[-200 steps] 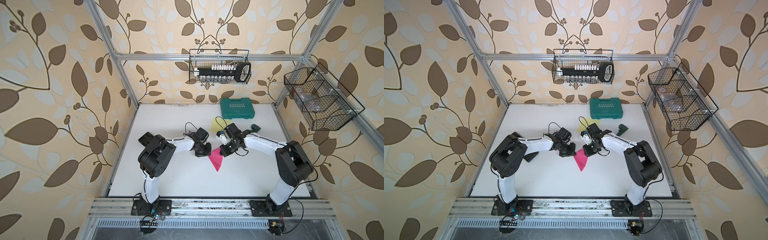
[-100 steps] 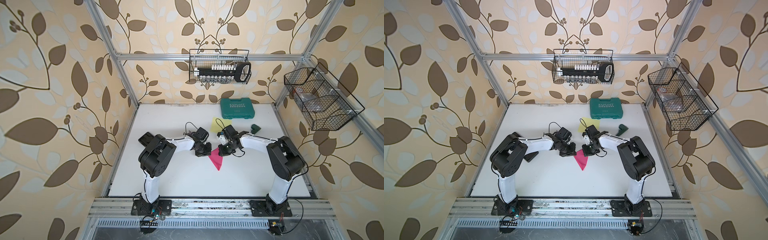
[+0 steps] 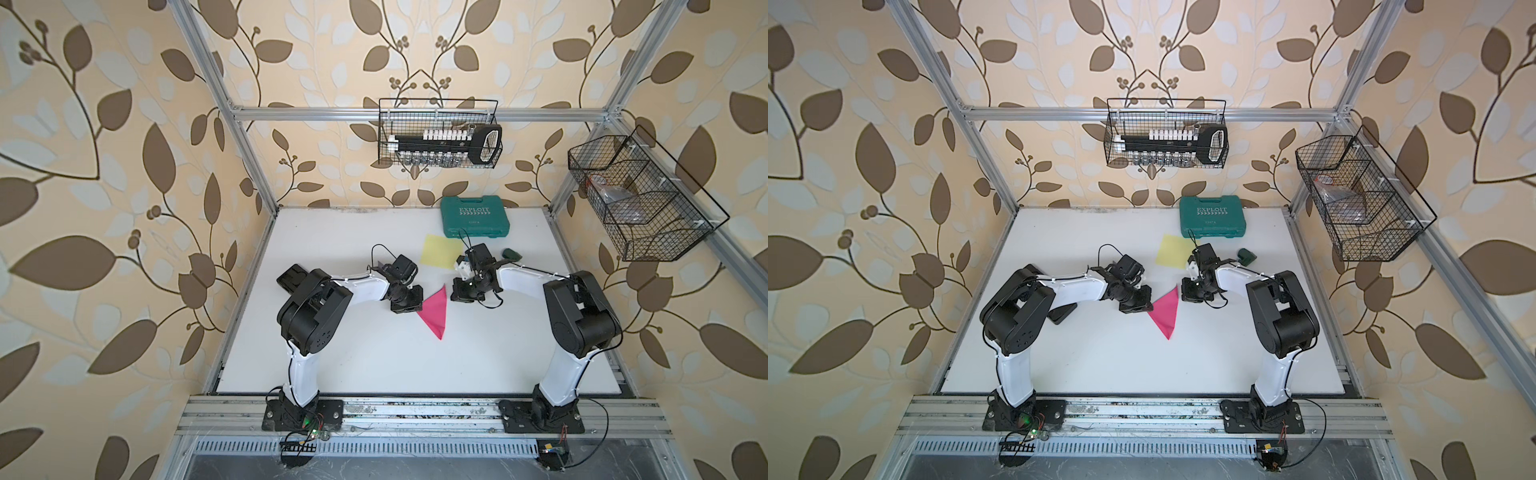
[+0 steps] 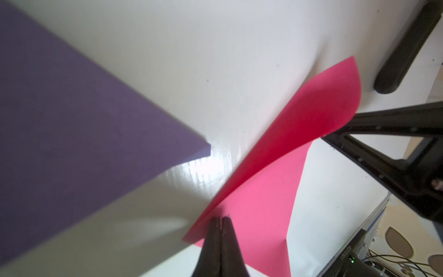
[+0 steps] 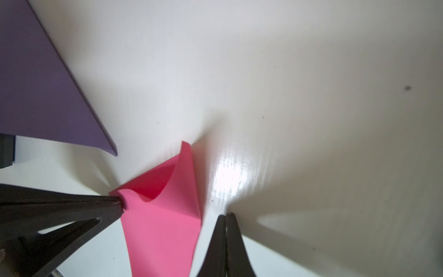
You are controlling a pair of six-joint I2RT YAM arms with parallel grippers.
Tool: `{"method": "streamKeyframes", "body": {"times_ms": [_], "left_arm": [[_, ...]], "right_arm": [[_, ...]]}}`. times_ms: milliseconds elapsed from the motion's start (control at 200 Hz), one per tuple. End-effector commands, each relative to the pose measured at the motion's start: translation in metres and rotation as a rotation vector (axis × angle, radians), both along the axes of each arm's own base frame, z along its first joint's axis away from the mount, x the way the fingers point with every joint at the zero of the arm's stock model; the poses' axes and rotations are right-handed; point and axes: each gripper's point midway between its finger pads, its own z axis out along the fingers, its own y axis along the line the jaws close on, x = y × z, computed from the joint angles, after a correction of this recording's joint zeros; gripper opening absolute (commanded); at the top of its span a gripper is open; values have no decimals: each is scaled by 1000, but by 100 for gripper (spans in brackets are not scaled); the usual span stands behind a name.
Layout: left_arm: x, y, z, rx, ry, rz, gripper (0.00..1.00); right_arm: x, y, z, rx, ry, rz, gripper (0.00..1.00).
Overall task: Fold the square paper diagonally
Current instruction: Fold the paper at the center of the board.
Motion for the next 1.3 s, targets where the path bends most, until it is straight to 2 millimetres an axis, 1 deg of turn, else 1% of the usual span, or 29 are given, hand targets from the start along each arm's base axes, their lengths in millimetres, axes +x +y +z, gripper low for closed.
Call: {"method": "streamKeyframes", "body": {"times_ms": [0, 85, 145, 225, 345, 495, 590, 695, 830, 960, 1110, 1230, 1295], "left_arm": [[-18, 28, -36, 131, 86, 9, 0], [-19, 28, -35, 127, 83, 7, 0], [-18, 27, -34, 123, 83, 7, 0], [-18, 26, -34, 117, 83, 7, 0], [-18, 25, -34, 114, 82, 5, 0], [-18, 24, -33, 111, 80, 4, 0], [-20, 25, -35, 110, 86, 3, 0], [-22, 26, -37, 115, 92, 3, 0], [-23, 27, -40, 118, 98, 0, 0], [-24, 27, -43, 120, 106, 0, 0], [-24, 27, -42, 117, 102, 0, 0], [-26, 29, -43, 121, 103, -1, 0], [-26, 29, -43, 121, 105, -2, 0]], "right_arm": [[-19, 21, 19, 25, -28, 76, 0], [-27, 43, 32, 53, -54, 131, 0], [-30, 53, 32, 54, -50, 142, 0], [-27, 57, 24, 43, -30, 128, 0], [-21, 57, 6, 22, 5, 97, 0], [-17, 60, -6, 22, 28, 78, 0], [-13, 55, -11, 11, 39, 51, 0], [-5, 37, -18, -16, 54, -18, 0], [11, 22, -23, 3, 61, -82, 0], [26, 20, -22, 40, 63, -113, 0], [42, 16, -22, 56, 64, -157, 0], [52, 10, -22, 66, 64, -190, 0], [55, 10, -20, 73, 54, -185, 0]]}}
